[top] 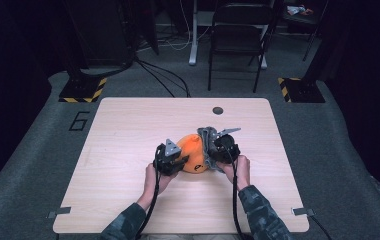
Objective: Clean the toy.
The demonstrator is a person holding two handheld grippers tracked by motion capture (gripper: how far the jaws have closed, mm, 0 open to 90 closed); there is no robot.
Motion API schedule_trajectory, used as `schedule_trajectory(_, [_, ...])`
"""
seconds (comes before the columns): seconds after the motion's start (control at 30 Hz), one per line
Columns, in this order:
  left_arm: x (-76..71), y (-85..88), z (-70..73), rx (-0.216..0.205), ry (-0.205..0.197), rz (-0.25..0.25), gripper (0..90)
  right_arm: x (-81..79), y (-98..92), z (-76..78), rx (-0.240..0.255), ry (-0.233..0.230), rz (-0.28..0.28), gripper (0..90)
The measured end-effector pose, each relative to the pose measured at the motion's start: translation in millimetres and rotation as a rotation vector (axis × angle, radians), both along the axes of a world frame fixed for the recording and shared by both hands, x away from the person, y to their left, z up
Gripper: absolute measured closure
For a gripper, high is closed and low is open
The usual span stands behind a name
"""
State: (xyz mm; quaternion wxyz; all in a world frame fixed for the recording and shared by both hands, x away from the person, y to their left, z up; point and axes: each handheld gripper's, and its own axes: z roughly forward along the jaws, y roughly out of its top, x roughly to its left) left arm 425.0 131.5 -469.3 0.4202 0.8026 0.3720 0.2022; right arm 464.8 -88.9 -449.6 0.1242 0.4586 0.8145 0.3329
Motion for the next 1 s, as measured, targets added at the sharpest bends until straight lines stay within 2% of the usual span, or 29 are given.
schedule_trajectory(0.1, [0.1, -1.3, 1.3, -0.007, -0.004, 0.017, 71.5, -0.8, -1.6, 7.6, 0.001, -0.015, 0.000, 79.5])
schedule_trajectory(0.17, [0.9, -1.5, 2.4, -0.009, 0.001, 0.024, 71.6, -3.9, -2.0, 17.6, 0.019, -0.032, -0.013, 79.4])
schedule_trajectory(0.23, [1.4, -2.5, 3.1, -0.018, 0.003, 0.029, 71.5, -8.2, -1.4, 29.9, 0.033, -0.064, 0.003, 79.4])
schedule_trajectory(0.27, [1.4, -2.5, 3.1, -0.018, 0.003, 0.029, 71.3, -8.2, -1.4, 29.9, 0.033, -0.064, 0.003, 79.4])
schedule_trajectory(0.3, [1.3, -3.3, 4.0, -0.021, 0.005, 0.032, 71.0, -13.4, 2.0, 38.8, 0.036, -0.099, 0.025, 79.4])
schedule_trajectory(0.4, [1.6, -5.2, 5.0, -0.032, 0.010, 0.031, 70.3, -19.3, 13.2, 42.5, 0.032, -0.123, 0.052, 79.4])
schedule_trajectory(0.43, [1.6, -5.2, 5.0, -0.032, 0.010, 0.031, 70.1, -19.4, 15.6, 41.5, 0.019, -0.125, 0.063, 79.4])
schedule_trajectory(0.5, [1.5, -6.2, 5.2, -0.036, 0.012, 0.029, 69.4, -20.1, 19.4, 39.4, 0.009, -0.117, 0.051, 79.4])
schedule_trajectory(0.53, [1.5, -6.8, 5.0, -0.037, 0.014, 0.024, 69.4, -18.7, 21.2, 35.4, -0.009, -0.123, 0.050, 79.5])
schedule_trajectory(0.57, [1.7, -6.8, 5.3, -0.034, 0.017, 0.018, 68.3, -14.7, 21.7, 23.4, -0.053, -0.119, 0.039, 79.7])
schedule_trajectory(0.8, [2.7, -7.6, 2.6, -0.052, 0.013, 0.014, 68.0, -7.4, 8.3, 3.0, -0.094, -0.070, -0.003, 79.8])
schedule_trajectory(0.9, [2.6, -7.8, 2.4, -0.053, 0.008, 0.015, 68.0, -2.6, 0.1, -4.6, -0.089, -0.025, -0.010, 79.8])
schedule_trajectory(1.0, [2.8, -7.1, 2.2, -0.053, 0.006, 0.013, 68.0, 0.5, -2.9, -10.3, -0.110, 0.018, -0.016, 79.7])
